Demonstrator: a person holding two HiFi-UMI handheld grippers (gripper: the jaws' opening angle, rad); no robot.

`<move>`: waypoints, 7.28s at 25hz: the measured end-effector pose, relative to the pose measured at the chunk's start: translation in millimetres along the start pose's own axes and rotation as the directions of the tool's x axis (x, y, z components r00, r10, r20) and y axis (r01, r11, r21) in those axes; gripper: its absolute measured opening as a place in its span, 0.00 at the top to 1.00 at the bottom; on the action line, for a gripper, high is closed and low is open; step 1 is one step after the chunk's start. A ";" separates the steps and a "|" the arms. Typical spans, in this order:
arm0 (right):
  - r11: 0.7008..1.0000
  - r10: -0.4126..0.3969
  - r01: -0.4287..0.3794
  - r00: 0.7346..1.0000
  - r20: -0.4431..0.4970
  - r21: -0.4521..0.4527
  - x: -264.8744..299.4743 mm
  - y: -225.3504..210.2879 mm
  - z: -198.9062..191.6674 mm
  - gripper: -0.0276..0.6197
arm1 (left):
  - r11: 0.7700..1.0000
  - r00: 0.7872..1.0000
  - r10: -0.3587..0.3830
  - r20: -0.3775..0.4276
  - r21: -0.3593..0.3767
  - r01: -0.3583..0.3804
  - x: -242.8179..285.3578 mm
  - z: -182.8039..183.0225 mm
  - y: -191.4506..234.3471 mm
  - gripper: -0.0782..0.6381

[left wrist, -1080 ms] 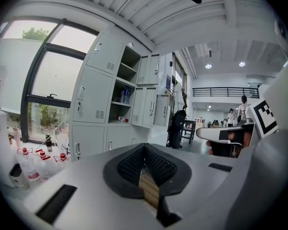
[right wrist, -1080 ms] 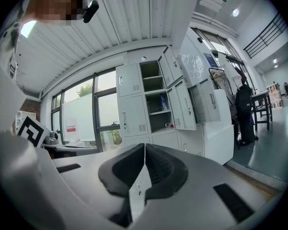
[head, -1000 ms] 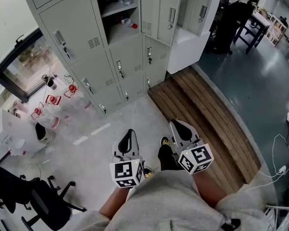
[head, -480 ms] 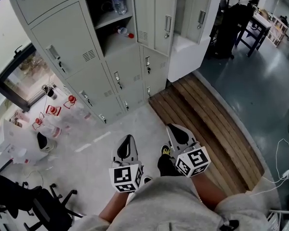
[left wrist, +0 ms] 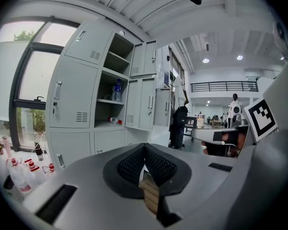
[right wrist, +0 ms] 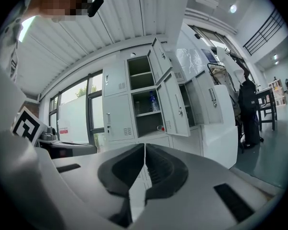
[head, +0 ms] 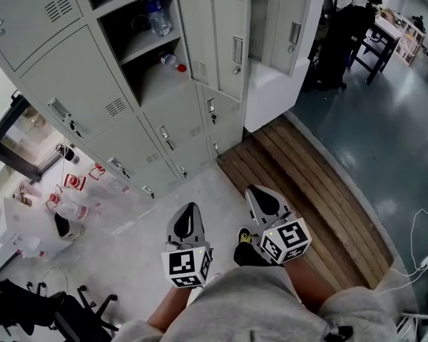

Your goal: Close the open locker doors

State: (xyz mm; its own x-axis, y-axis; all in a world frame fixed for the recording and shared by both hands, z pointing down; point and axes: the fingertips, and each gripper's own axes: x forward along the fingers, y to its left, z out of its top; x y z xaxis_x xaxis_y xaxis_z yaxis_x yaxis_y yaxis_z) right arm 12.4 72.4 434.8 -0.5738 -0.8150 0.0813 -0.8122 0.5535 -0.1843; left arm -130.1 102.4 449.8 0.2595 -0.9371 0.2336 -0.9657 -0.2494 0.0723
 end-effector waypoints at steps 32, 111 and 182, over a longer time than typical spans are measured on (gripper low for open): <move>0.998 0.052 -0.052 0.999 -0.006 0.025 81.4 -137.4 32.3 0.91 | 0.998 0.998 0.065 -0.010 0.012 -0.064 148.5 40.2 -28.9 0.88; 0.981 -0.180 0.191 0.962 0.207 -0.034 231.1 -482.0 232.5 0.69 | 0.999 1.000 0.007 -0.011 0.050 -0.006 298.4 87.3 62.4 0.88; 0.876 0.457 -0.439 0.888 0.055 -0.199 382.3 -228.0 205.2 0.82 | 0.986 0.987 0.160 -0.015 0.053 -0.159 255.8 82.8 90.9 0.88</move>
State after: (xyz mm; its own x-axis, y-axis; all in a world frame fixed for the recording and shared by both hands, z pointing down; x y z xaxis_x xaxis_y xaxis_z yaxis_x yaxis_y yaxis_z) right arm -0.2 -400.6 306.9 -0.8749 -0.4797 -0.0662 -0.4807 0.8769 -0.0017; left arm -152.3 -180.2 435.8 0.1022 -0.9611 0.2565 -0.9937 -0.1103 -0.0174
